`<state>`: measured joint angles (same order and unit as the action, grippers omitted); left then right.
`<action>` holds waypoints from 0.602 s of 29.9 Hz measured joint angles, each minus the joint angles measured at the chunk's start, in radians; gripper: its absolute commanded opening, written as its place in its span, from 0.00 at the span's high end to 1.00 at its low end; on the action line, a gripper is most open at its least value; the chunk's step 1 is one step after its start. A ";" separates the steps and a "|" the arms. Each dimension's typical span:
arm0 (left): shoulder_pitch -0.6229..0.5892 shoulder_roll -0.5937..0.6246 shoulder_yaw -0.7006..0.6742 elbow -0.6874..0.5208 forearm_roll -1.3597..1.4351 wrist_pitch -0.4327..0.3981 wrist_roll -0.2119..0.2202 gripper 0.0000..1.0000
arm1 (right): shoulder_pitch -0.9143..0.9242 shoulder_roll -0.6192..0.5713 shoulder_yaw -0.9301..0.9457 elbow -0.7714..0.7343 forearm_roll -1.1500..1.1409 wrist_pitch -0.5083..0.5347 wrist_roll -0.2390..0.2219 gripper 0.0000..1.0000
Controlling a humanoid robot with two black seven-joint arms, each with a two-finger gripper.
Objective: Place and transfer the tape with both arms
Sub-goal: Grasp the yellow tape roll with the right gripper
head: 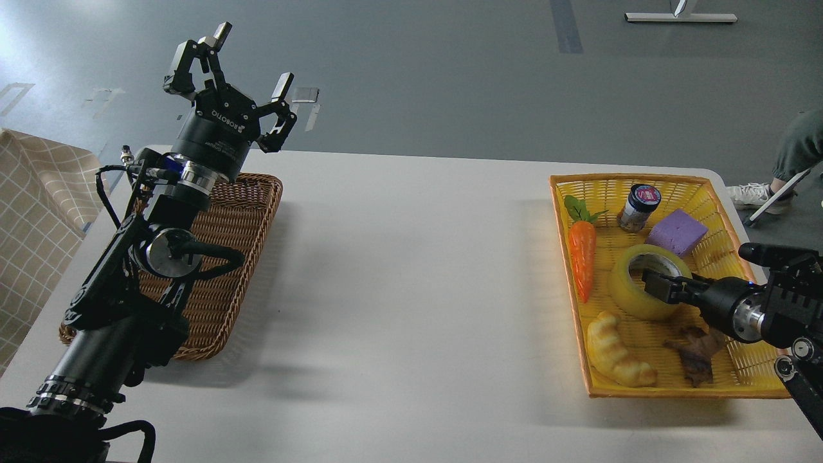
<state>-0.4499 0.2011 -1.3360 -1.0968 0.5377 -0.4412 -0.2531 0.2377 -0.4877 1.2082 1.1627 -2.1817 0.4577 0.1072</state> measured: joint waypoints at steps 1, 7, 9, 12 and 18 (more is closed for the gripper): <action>0.000 0.000 0.000 0.000 0.000 0.000 0.000 0.02 | 0.001 0.000 -0.001 0.000 0.000 0.002 -0.001 0.47; 0.000 0.003 0.001 0.001 -0.001 -0.001 -0.001 0.02 | 0.003 0.000 0.000 0.011 0.000 0.029 -0.001 0.79; 0.000 0.003 0.002 0.004 -0.001 -0.001 -0.001 0.02 | 0.004 0.000 0.000 0.017 0.000 0.031 -0.001 0.79; 0.000 0.003 0.002 0.014 -0.001 -0.001 -0.001 0.02 | 0.005 0.000 0.001 0.021 0.000 0.031 0.000 0.79; 0.000 0.003 0.003 0.019 -0.001 0.000 -0.001 0.02 | 0.006 -0.006 0.001 0.022 0.000 0.031 0.006 0.80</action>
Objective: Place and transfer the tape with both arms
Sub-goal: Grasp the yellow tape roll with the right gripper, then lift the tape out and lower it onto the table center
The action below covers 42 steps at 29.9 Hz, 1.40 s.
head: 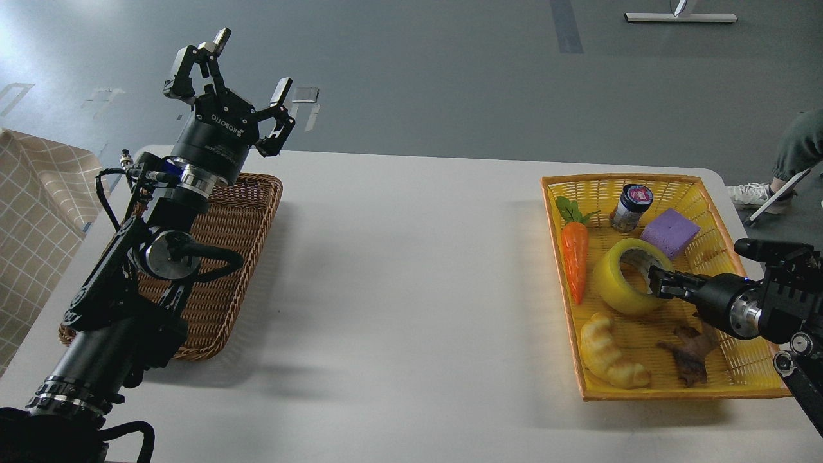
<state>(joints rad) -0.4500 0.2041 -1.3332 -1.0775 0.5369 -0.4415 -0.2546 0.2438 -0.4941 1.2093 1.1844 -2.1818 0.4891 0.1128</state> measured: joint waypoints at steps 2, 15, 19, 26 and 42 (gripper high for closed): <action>-0.001 0.000 0.000 0.003 0.000 0.002 0.000 0.02 | 0.000 -0.002 0.000 0.001 0.000 0.000 0.003 0.80; 0.002 0.000 0.000 0.008 0.002 0.005 0.001 0.02 | -0.006 -0.060 0.010 0.112 0.000 0.000 0.037 0.80; 0.002 -0.001 0.000 0.008 0.002 0.006 0.001 0.02 | -0.009 -0.111 0.018 0.177 0.000 0.000 0.053 0.80; 0.004 -0.006 0.000 0.008 0.006 0.009 0.001 0.02 | 0.012 -0.178 0.024 0.256 0.000 0.000 0.061 0.80; 0.005 -0.012 -0.002 0.005 0.009 0.011 0.001 0.02 | 0.449 -0.016 -0.263 0.191 0.000 0.000 0.054 0.80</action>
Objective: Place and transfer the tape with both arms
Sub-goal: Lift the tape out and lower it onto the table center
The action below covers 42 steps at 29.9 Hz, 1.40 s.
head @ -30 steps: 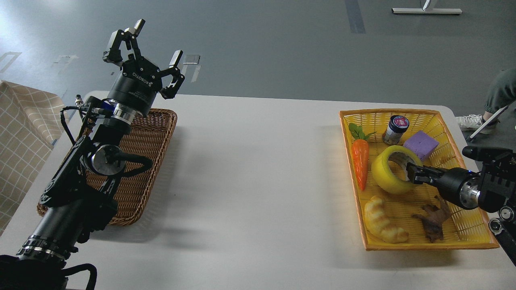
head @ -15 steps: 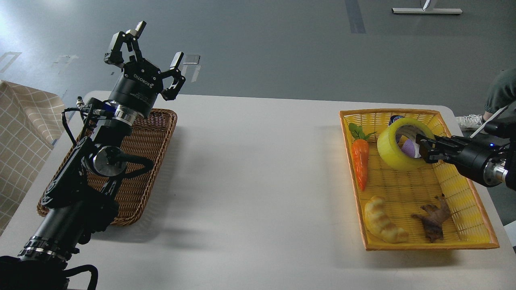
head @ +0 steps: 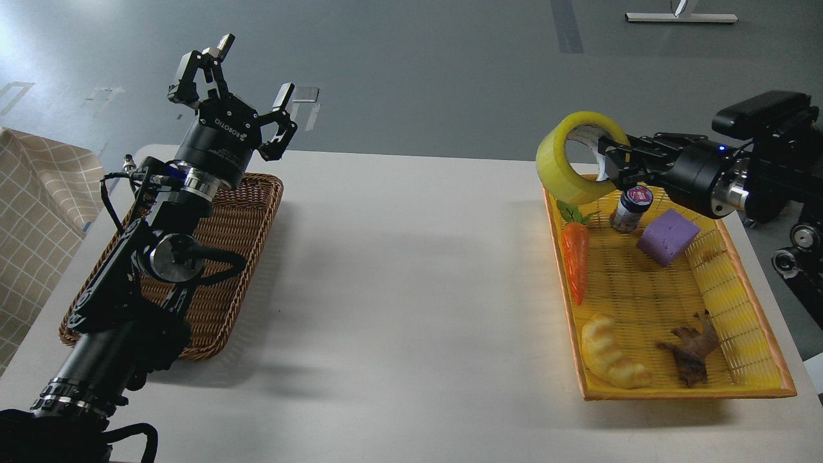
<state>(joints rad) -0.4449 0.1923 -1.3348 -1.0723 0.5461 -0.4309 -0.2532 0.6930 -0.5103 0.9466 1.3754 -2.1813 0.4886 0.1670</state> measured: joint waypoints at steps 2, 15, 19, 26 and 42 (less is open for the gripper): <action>0.000 0.003 0.000 0.000 -0.002 0.000 -0.001 0.02 | 0.039 0.050 -0.038 -0.033 0.000 0.000 -0.001 0.80; 0.000 0.015 -0.009 0.000 -0.011 0.000 -0.002 0.02 | 0.112 0.449 -0.121 -0.318 -0.001 0.000 -0.008 0.80; 0.001 0.014 -0.012 0.000 -0.010 0.000 -0.002 0.02 | 0.111 0.505 -0.124 -0.379 -0.001 0.000 -0.007 0.80; 0.003 0.019 -0.016 0.000 -0.009 0.000 -0.002 0.02 | 0.095 0.511 -0.169 -0.419 -0.001 0.000 -0.006 0.80; 0.014 0.023 -0.017 0.000 -0.011 0.000 -0.002 0.02 | 0.080 0.510 -0.243 -0.461 0.000 0.000 -0.005 0.80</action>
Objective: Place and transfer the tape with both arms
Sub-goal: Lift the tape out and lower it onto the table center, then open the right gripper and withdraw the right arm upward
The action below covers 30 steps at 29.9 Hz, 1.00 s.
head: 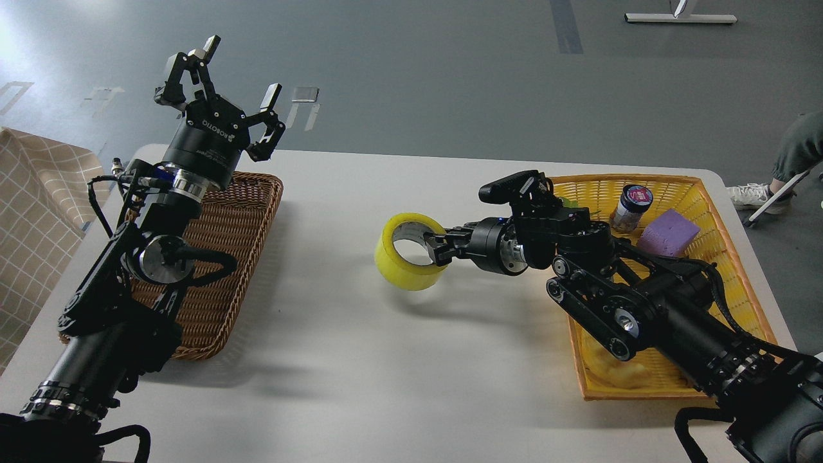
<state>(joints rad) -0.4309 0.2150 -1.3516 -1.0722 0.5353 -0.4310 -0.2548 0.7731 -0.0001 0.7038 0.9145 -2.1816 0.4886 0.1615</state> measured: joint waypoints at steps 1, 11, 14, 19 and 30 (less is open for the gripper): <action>0.000 0.001 0.000 0.000 0.000 0.000 0.000 0.02 | 0.000 0.000 -0.004 0.000 0.000 0.000 0.000 0.80; 0.001 0.004 0.000 0.000 0.000 0.000 0.000 0.02 | -0.020 0.000 -0.012 -0.003 0.000 0.000 0.000 0.74; 0.001 0.005 0.000 0.000 0.000 0.000 0.000 0.02 | -0.028 0.000 -0.012 -0.003 0.000 0.000 -0.001 0.39; 0.001 0.005 0.000 0.000 0.000 0.000 0.000 0.02 | -0.044 0.000 -0.009 -0.003 0.000 0.000 -0.005 0.39; 0.003 0.010 0.000 0.001 0.000 0.000 0.000 0.02 | -0.049 0.000 0.038 -0.003 0.000 0.000 -0.005 0.07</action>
<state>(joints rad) -0.4281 0.2255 -1.3515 -1.0715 0.5353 -0.4309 -0.2544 0.7246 0.0000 0.7418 0.9111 -2.1816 0.4887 0.1565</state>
